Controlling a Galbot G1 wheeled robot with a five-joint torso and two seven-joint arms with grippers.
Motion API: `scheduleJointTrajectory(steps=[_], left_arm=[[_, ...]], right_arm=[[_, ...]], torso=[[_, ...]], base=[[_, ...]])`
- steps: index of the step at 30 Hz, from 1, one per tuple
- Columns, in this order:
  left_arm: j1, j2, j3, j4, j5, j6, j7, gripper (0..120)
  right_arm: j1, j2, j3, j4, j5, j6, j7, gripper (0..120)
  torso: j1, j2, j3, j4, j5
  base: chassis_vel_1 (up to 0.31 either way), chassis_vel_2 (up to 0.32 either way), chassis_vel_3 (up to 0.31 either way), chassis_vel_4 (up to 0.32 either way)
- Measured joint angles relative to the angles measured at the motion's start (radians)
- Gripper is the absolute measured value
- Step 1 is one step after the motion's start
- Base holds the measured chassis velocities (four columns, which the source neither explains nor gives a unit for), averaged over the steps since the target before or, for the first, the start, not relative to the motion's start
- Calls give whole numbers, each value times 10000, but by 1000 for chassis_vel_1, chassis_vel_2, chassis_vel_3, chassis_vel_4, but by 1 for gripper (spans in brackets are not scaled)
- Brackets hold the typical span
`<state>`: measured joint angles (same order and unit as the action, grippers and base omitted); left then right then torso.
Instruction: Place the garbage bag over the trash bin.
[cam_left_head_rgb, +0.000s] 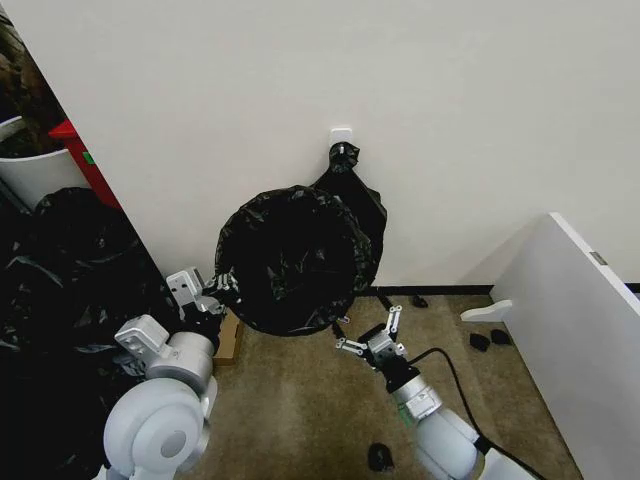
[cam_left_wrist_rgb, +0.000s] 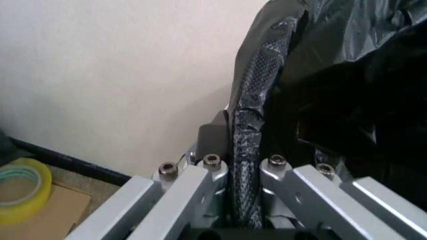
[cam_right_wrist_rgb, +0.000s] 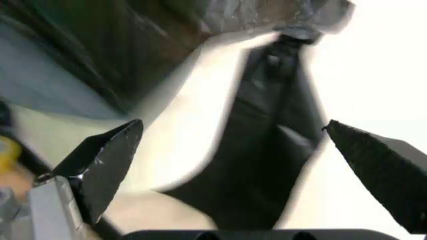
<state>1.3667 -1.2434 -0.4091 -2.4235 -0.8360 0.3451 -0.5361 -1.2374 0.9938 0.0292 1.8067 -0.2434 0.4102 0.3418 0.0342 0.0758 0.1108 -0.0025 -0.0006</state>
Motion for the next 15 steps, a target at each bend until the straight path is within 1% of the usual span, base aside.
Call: scheduleJointTrajectory(steps=[1, 2, 4, 6, 7, 8, 10, 11, 12, 13, 15], left_arm=[[-6, 19, -17, 35, -2, 0, -2, 1], [-6, 19, -17, 35, -2, 0, -2, 1], [-22, 52, -27, 122, -3, -4, -8, 1], [-56, 95, -26, 254, -3, -35, -3, 1], [-56, 95, -26, 254, -3, -35, -3, 1], [-65, 110, -18, 297, -3, -49, 4, 1], [-77, 173, 35, 452, 5, -176, 95, 1], [-76, 254, 107, 594, 11, -421, 287, 1], [-76, 254, 107, 594, 11, -421, 287, 1], [-74, 304, 149, 690, 12, -593, 423, 1], [-70, 500, 333, 1204, 28, -1350, 1004, 1]], right_arm=[[-60, -19, 267, -156, -187, 265, 107, 100], [-60, -19, 267, -156, -187, 265, 107, 100], [-203, -124, 628, -350, -249, 983, 154, 100], [-442, -321, 761, -405, 313, 2090, -523, 100], [-442, -321, 761, -405, 313, 2090, -523, 100], [-508, -382, 784, -401, 515, 2339, -780, 100], [-662, -520, 937, -337, 1366, 2940, -1698, 100], [-699, -555, 1150, -276, 2254, 3168, -2455, 100], [-699, -555, 1150, -276, 2254, 3168, -2455, 100], [-697, -560, 1283, -248, 2798, 3199, -2794, 100], [-564, -574, 1728, -153, 4683, 2991, -3557, 100]], torso=[[0, 0, 0, 0, 2], [0, 0, 0, 0, 2], [0, 0, 0, 0, -3], [0, 0, 0, -1, 2], [0, 0, 0, -1, 2], [0, 0, 0, -1, 2], [0, 0, 0, -1, 1], [0, 0, 0, -1, 0], [0, 0, 0, -1, 0], [0, 0, 0, 0, 2], [0, 0, 0, -2, 3]], base=[[0, 0, 0, 0], [0, 0, 0, 0], [0, 0, 0, 0], [0, 0, 0, 0], [0, 0, 0, 0], [0, 0, 0, 0], [0, 0, 0, 0], [0, 0, 0, 0], [0, 0, 0, 0], [0, 0, 0, 0], [0, 0, 0, 0]])
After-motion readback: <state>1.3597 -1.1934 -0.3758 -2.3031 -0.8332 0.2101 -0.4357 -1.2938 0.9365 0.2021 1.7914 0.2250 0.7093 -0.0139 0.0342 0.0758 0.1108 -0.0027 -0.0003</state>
